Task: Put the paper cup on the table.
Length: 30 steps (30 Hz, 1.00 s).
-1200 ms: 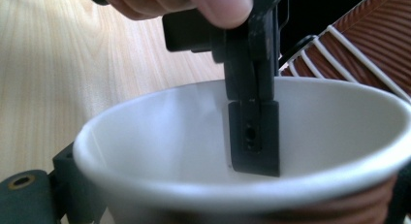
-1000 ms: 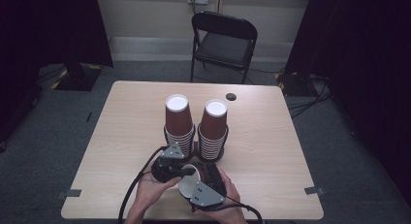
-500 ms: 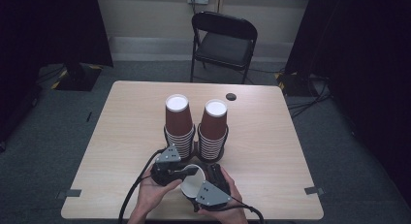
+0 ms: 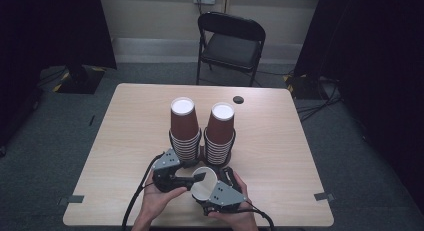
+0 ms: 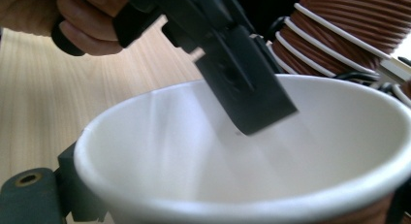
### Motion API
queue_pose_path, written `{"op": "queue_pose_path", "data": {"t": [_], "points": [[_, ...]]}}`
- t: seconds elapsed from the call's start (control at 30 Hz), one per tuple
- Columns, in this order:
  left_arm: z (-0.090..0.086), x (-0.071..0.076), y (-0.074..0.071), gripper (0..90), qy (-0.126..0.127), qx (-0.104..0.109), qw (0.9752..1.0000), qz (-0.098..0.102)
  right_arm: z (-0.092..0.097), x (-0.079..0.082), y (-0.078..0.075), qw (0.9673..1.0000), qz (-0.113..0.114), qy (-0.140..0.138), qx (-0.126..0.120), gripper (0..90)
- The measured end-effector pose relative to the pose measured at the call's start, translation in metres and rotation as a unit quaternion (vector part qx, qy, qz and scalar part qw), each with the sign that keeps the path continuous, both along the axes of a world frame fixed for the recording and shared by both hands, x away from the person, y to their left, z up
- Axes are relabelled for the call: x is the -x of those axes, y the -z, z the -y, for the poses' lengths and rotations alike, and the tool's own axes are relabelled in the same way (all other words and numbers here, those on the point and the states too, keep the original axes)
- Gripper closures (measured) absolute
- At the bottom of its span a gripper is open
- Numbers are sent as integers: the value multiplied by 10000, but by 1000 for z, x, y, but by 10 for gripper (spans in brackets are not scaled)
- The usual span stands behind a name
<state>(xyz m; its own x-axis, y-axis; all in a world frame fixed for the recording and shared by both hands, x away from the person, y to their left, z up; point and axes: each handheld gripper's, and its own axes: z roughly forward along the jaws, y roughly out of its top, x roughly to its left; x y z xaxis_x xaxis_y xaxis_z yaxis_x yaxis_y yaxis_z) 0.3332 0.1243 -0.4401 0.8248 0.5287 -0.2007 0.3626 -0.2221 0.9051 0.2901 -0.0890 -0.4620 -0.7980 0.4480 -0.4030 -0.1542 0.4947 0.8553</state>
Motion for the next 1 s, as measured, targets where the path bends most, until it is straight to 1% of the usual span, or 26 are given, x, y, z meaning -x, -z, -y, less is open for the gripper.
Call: {"op": "queue_pose_path", "data": {"t": [0.07,0.1,0.17,0.3,0.37,0.43,0.5,0.6,0.67,0.8,0.87,0.9,0.97,1.0], "points": [[-1,0,0,359,-83,-26,10000,24,2,0,0,10000,-60,43,-58,86],[-2,0,1,336,-191,-59,9998,49,4,-1,-1,9999,-88,58,-93,86],[-4,0,1,275,-341,-14,9994,46,7,-2,-1,9997,-169,113,-160,86],[-8,1,2,243,-391,147,9990,150,12,-4,1,9990,-238,242,-287,87],[-11,2,1,233,-428,249,9986,190,15,-5,1,9986,-285,269,-354,87],[-12,2,1,213,-451,286,9983,220,18,-6,0,9983,-293,300,-407,87],[-14,3,1,209,-472,373,9979,246,19,-6,1,9979,-332,300,-461,87],[-18,5,2,194,-567,387,9972,305,23,-7,2,9970,-381,279,-609,87],[-20,7,3,172,-596,350,9970,345,27,-7,2,9964,-427,320,-653,87],[-25,9,6,165,-657,323,9964,418,31,-8,2,9953,-497,349,-758,87],[-27,10,7,160,-669,291,9961,493,33,-8,1,9947,-513,403,-798,87],[-28,11,7,158,-687,242,9960,524,34,-9,0,9943,-531,409,-832,87],[-31,12,8,158,-758,180,9954,560,37,-10,-1,9932,-563,449,-919,87],[-32,12,8,158,-786,201,9951,573,39,-11,-2,9927,-564,477,-954,87]]}}
